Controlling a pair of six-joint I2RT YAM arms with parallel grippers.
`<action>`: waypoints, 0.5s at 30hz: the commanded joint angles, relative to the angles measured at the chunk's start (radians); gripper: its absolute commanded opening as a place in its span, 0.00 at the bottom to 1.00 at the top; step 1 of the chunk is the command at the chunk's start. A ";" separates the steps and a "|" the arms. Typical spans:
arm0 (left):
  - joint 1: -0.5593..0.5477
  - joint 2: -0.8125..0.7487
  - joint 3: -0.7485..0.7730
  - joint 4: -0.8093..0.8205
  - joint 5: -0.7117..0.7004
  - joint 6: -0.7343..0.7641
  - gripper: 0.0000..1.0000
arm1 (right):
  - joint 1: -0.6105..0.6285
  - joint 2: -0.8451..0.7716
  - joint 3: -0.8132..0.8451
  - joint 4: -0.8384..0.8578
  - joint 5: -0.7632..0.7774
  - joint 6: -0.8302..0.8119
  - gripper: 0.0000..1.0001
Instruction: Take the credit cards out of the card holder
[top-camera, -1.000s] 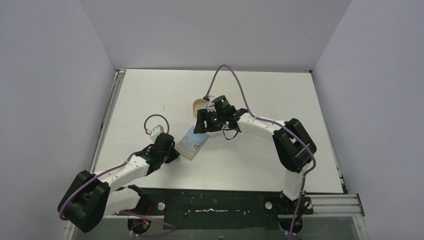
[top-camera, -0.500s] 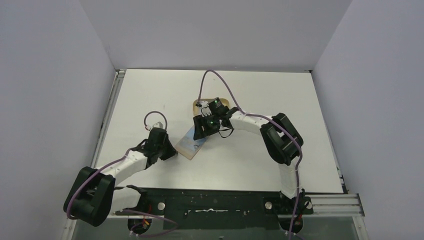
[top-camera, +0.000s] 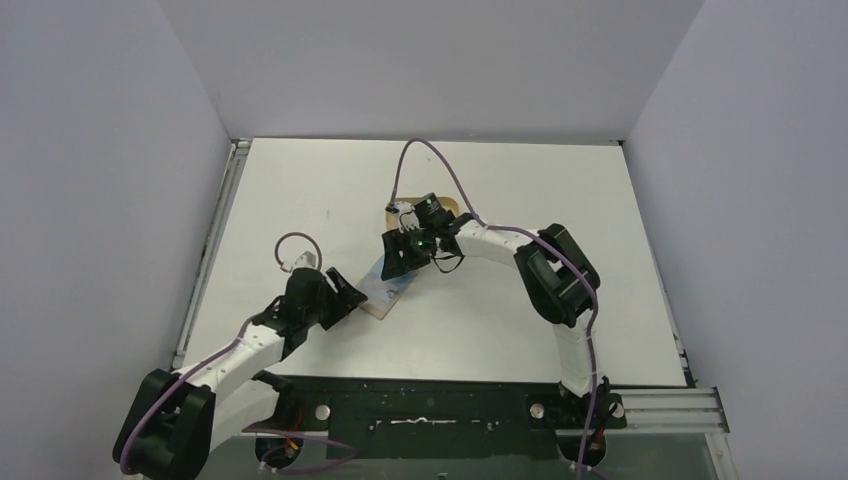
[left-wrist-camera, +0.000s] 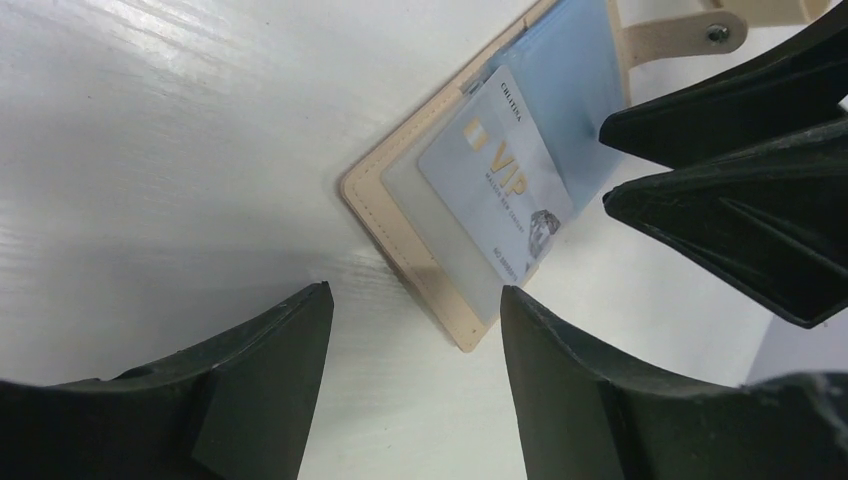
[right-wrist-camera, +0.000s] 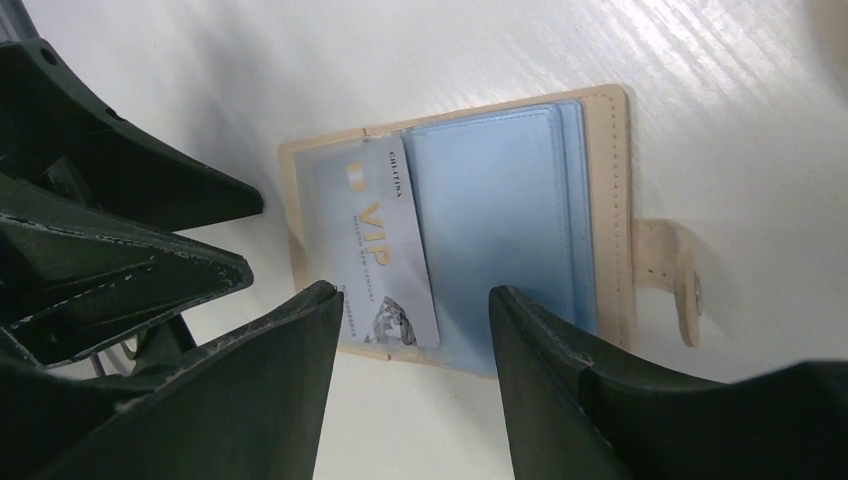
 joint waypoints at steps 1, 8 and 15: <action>0.001 -0.006 -0.055 0.096 0.003 -0.113 0.61 | 0.005 0.013 0.010 0.062 -0.063 -0.003 0.57; -0.016 0.125 -0.132 0.313 -0.004 -0.274 0.59 | 0.014 0.018 0.000 0.063 -0.088 -0.001 0.56; -0.101 0.302 -0.134 0.478 -0.031 -0.370 0.50 | 0.025 0.021 -0.020 0.076 -0.093 0.008 0.55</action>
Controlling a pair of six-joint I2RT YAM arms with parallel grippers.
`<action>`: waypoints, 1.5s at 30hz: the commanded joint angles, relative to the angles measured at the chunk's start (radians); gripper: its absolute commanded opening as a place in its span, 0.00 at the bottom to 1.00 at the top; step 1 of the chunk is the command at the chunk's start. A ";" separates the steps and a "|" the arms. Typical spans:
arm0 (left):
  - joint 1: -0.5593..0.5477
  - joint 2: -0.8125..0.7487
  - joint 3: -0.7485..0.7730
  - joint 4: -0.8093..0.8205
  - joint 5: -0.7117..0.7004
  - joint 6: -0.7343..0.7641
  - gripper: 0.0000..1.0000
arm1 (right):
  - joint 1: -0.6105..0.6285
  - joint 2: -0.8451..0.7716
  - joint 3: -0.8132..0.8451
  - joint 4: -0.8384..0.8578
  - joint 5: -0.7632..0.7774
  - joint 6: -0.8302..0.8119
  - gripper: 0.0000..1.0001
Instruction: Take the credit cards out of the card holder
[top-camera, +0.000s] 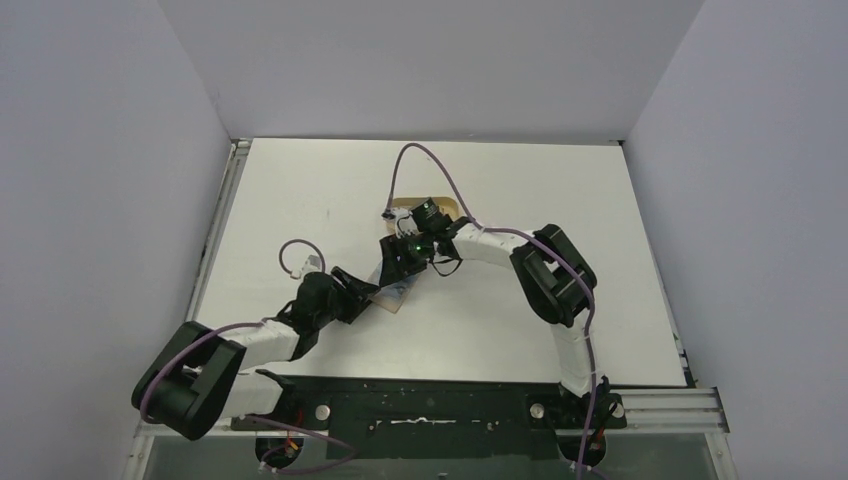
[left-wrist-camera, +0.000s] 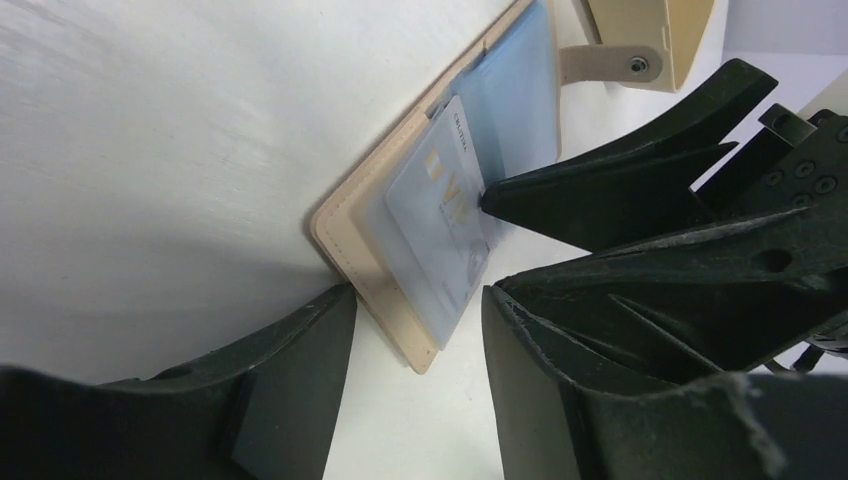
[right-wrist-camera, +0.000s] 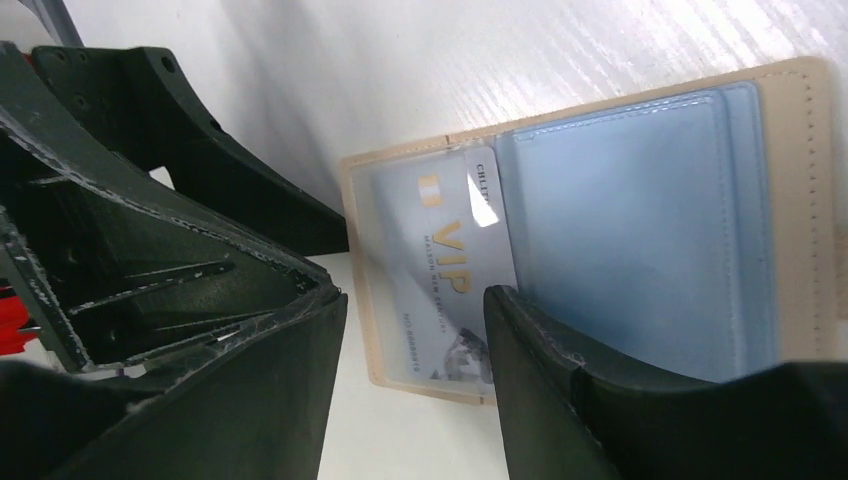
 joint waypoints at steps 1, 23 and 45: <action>-0.055 0.108 -0.041 0.042 -0.053 -0.068 0.50 | 0.010 0.005 -0.015 0.056 -0.025 0.006 0.55; -0.009 -0.166 0.031 -0.338 -0.208 0.063 0.37 | 0.031 -0.075 -0.358 0.398 0.080 0.218 0.53; -0.026 0.144 0.143 -0.076 0.033 0.091 0.34 | 0.166 -0.119 -0.641 0.966 0.364 0.767 0.52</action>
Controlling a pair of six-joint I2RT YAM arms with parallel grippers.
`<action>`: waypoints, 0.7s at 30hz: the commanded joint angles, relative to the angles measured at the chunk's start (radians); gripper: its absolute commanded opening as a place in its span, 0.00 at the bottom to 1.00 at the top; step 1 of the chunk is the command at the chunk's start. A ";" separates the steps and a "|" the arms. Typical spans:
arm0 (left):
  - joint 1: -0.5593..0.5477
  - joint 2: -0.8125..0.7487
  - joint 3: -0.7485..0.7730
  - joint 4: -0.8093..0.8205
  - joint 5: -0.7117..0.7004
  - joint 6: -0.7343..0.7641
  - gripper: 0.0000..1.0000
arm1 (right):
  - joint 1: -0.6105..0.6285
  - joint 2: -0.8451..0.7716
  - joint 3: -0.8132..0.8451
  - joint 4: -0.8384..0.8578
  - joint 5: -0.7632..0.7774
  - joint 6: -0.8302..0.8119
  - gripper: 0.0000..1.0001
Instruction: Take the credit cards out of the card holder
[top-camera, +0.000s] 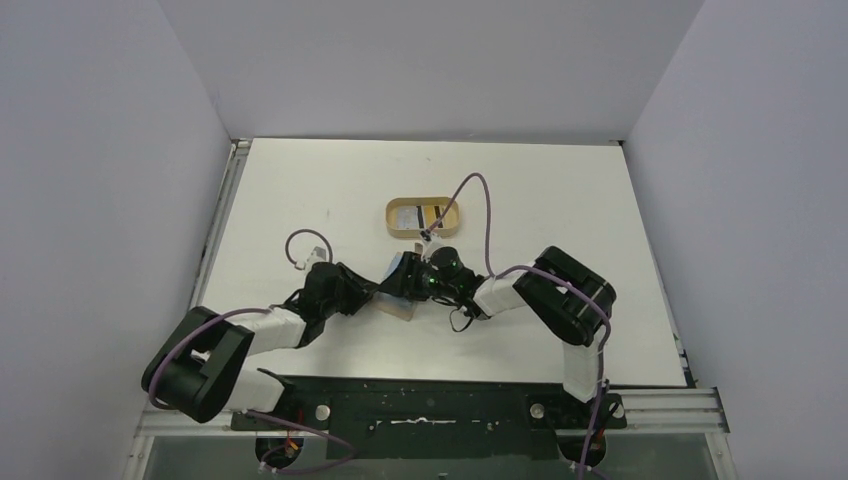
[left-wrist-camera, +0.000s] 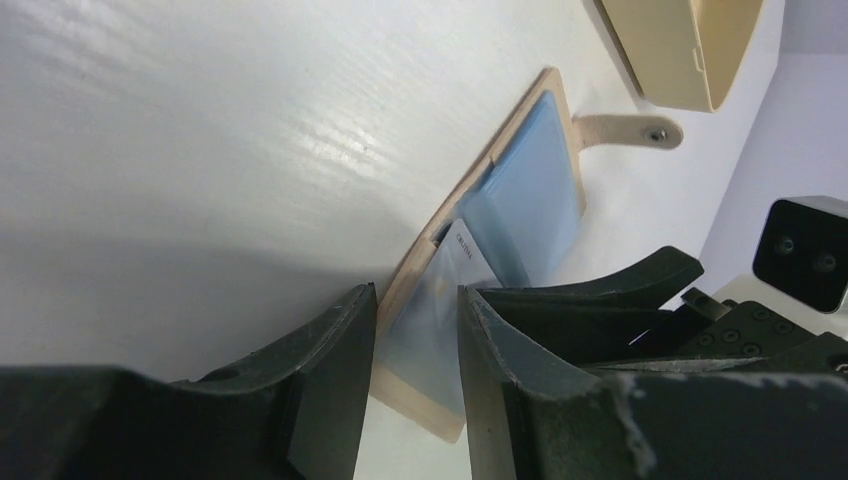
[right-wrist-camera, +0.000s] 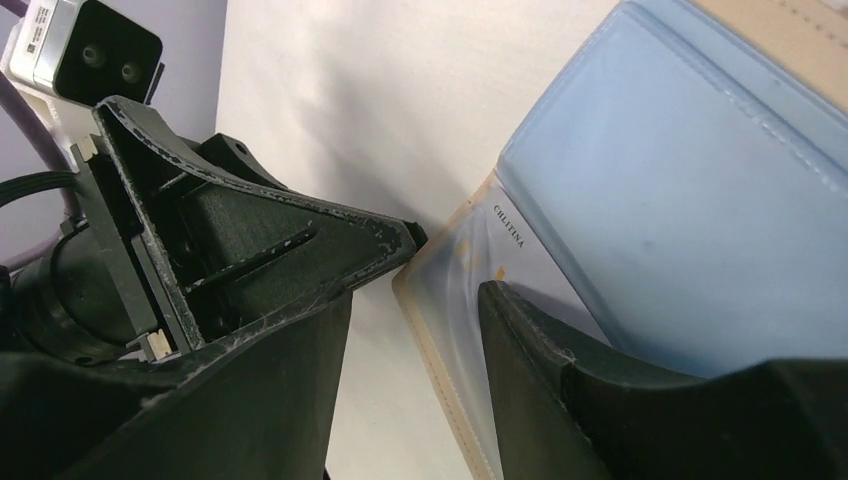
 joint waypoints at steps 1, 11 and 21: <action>0.010 0.067 0.078 -0.054 0.094 0.075 0.34 | 0.069 0.054 -0.055 0.135 0.039 0.165 0.51; 0.067 0.219 0.225 0.013 0.170 0.144 0.33 | 0.147 0.053 -0.119 0.288 0.242 0.308 0.55; 0.246 -0.096 0.297 -0.321 0.167 0.351 0.48 | 0.039 -0.173 -0.094 0.103 0.277 0.095 0.61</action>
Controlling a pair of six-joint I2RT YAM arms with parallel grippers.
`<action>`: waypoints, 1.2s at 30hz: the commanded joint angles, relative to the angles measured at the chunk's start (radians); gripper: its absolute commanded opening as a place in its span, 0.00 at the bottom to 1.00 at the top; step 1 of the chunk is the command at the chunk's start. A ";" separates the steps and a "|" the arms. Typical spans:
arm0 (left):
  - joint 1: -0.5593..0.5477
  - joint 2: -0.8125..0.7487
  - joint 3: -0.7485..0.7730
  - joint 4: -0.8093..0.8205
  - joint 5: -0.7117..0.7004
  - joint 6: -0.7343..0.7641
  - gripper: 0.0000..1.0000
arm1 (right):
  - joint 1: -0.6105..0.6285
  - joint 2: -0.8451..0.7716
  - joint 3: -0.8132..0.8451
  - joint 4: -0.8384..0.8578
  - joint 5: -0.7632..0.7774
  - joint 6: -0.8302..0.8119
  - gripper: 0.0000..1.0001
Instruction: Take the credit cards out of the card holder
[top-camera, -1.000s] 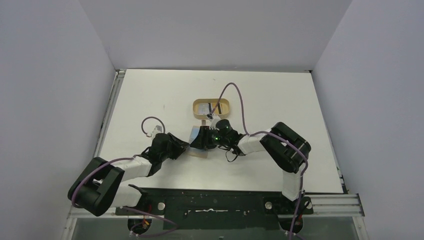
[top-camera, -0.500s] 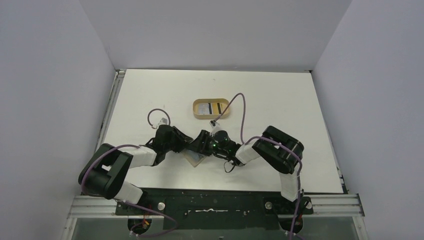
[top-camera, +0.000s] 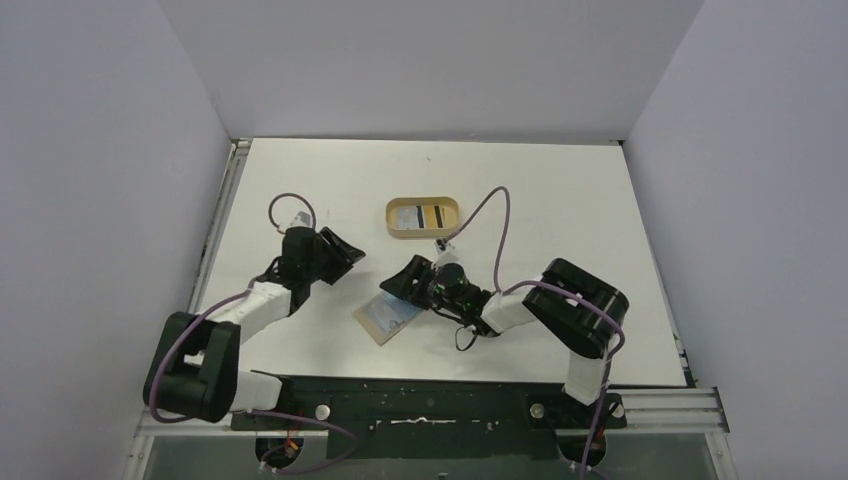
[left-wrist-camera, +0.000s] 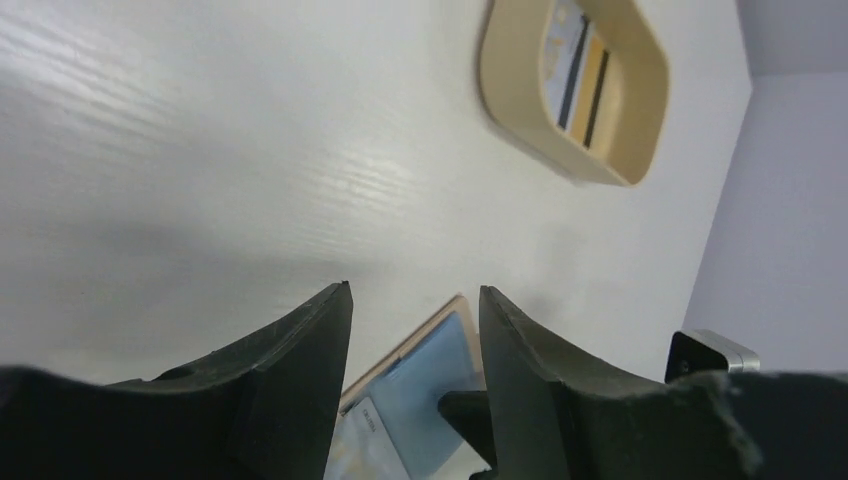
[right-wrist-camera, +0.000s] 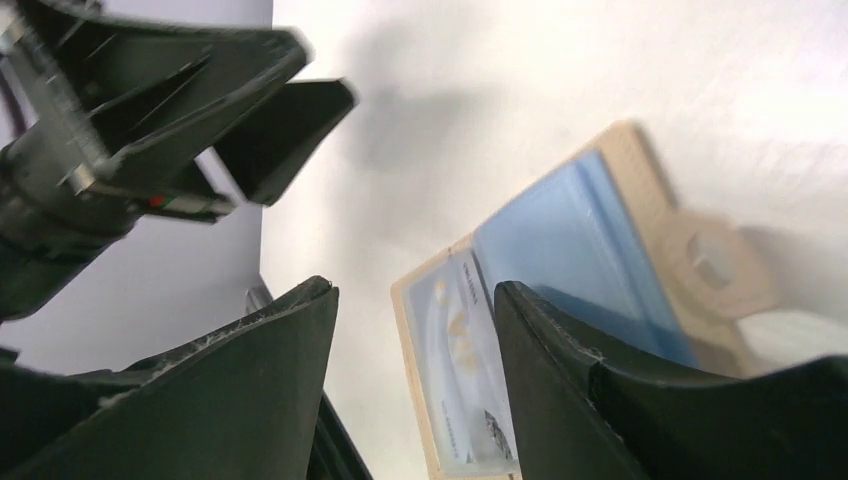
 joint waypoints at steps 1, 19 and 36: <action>0.042 -0.188 0.070 -0.178 0.011 0.138 0.49 | -0.065 -0.137 0.107 -0.200 -0.004 -0.209 0.61; -0.274 -0.601 -0.279 -0.501 -0.219 -0.143 0.50 | -0.108 -0.122 0.347 -0.852 0.092 -0.727 0.56; -0.397 -0.221 -0.301 -0.054 -0.267 -0.297 0.47 | -0.143 -0.145 0.257 -0.824 0.140 -0.749 0.57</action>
